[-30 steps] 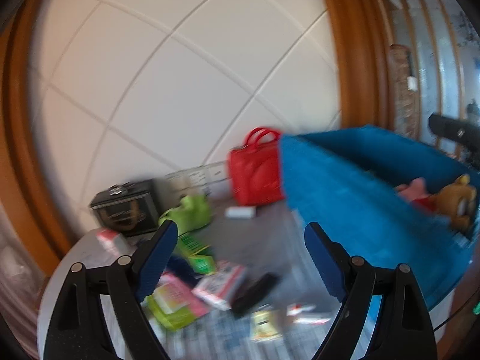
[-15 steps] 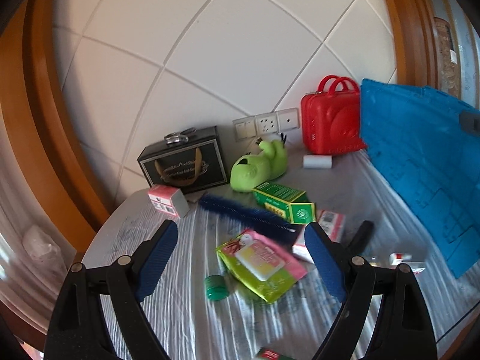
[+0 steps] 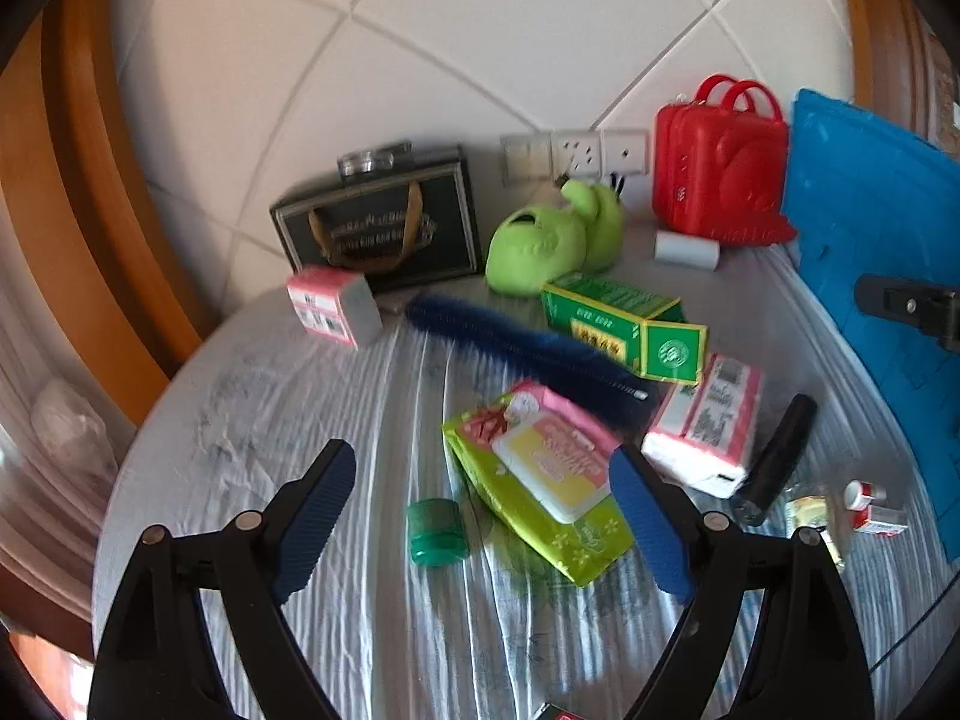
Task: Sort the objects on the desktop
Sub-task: 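Move both tools back toward the table items, then grasp the green jar with the left tool while the right tool grasps the pink-and-white tissue pack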
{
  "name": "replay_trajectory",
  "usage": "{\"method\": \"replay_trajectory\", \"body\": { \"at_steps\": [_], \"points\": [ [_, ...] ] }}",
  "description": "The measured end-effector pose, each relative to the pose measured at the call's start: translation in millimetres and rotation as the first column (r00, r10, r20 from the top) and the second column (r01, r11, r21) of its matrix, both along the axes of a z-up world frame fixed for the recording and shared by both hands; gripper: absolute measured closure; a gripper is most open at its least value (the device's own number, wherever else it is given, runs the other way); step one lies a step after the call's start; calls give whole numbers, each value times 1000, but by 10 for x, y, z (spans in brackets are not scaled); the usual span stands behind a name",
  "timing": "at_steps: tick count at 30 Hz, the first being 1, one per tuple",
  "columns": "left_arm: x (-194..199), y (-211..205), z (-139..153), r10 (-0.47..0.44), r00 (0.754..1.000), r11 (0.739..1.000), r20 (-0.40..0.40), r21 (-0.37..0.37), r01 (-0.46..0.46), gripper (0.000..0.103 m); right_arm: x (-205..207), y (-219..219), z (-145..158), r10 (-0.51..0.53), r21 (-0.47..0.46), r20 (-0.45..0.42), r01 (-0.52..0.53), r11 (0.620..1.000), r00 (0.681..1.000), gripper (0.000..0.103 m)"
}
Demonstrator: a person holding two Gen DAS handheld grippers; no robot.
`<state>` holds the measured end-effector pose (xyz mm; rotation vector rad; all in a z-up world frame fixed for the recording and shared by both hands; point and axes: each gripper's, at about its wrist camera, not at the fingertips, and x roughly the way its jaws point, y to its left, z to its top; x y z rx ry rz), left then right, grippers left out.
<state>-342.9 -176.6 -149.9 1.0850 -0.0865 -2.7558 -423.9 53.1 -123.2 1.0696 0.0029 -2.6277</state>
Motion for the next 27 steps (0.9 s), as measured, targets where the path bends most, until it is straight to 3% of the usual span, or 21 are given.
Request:
{"method": "replay_trajectory", "body": {
  "at_steps": [5,11,13,21,27],
  "points": [
    [-95,-279,-233,38,998,999,41,28,-40,16,-274,-250,-366,44,19,93,-46,999,995,1],
    [-153,-641,-602,51,992,999,115,14,-53,16,-452,-407,-620,65,27,146,-70,997,987,1],
    [-187,-719,-779,43,987,998,154,47,-51,16,-497,-408,-662,62,29,158,-67,997,985,1],
    [-349,-722,-1216,17,975,996,222,79,-35,17,-602,-463,-884,25,61,200,-38,997,980,1],
    [-472,-816,-1388,21,968,991,250,122,-53,38,-677,-484,-1069,-76,21,235,73,997,969,1]
  ]
}}
